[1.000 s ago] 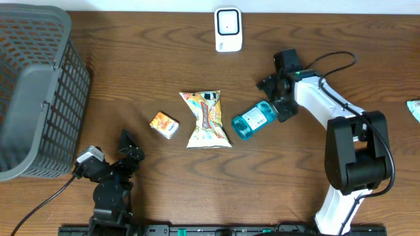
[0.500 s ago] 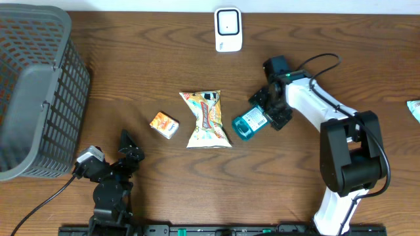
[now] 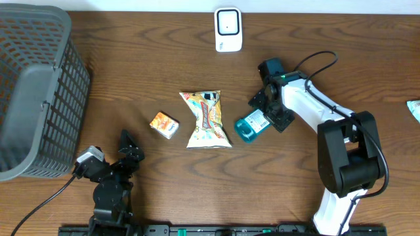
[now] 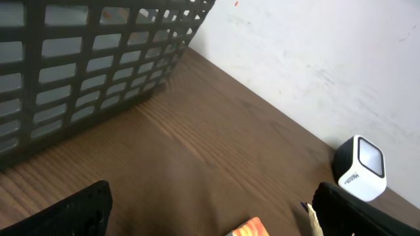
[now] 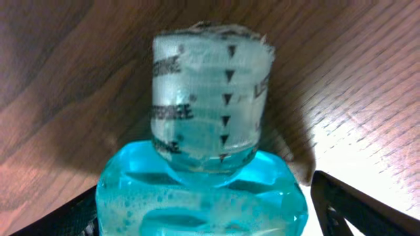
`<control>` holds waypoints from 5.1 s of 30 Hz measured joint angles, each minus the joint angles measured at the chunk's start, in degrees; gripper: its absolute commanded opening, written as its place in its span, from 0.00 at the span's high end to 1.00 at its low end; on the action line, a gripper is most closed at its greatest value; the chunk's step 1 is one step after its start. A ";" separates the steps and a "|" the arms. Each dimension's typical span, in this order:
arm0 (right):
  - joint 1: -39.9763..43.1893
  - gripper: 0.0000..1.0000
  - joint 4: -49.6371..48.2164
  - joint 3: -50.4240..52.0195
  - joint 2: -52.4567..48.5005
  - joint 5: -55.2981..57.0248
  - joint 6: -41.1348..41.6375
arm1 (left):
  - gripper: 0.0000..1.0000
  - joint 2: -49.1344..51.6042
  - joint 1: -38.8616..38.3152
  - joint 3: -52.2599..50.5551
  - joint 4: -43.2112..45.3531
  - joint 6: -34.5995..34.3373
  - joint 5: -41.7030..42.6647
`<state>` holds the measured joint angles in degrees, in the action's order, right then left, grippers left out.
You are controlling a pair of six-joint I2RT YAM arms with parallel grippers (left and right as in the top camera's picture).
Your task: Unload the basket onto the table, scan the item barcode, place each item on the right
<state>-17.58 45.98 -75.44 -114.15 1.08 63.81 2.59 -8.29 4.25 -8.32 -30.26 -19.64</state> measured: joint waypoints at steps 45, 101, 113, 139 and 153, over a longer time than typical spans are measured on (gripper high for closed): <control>0.85 0.33 3.63 -2.51 29.83 -5.77 -12.61 | 0.02 0.00 0.00 0.00 0.00 -0.02 0.00; -0.98 0.67 2.08 -12.26 -8.07 -1.90 -18.05 | 0.02 0.00 0.00 0.00 0.02 0.00 0.00; -1.01 0.76 11.37 -18.67 -6.82 -1.07 -19.19 | 0.02 0.00 0.00 0.00 0.00 0.00 0.00; -4.57 0.78 18.49 -20.61 22.77 0.66 -13.64 | 0.02 0.00 0.00 0.00 0.00 0.00 0.00; -5.57 0.78 24.50 -20.61 33.73 3.76 -4.50 | 0.02 0.00 0.00 0.00 0.00 0.00 0.00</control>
<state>-23.16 70.48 -96.05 -80.42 4.84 59.31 2.59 -8.29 4.25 -8.32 -30.26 -19.64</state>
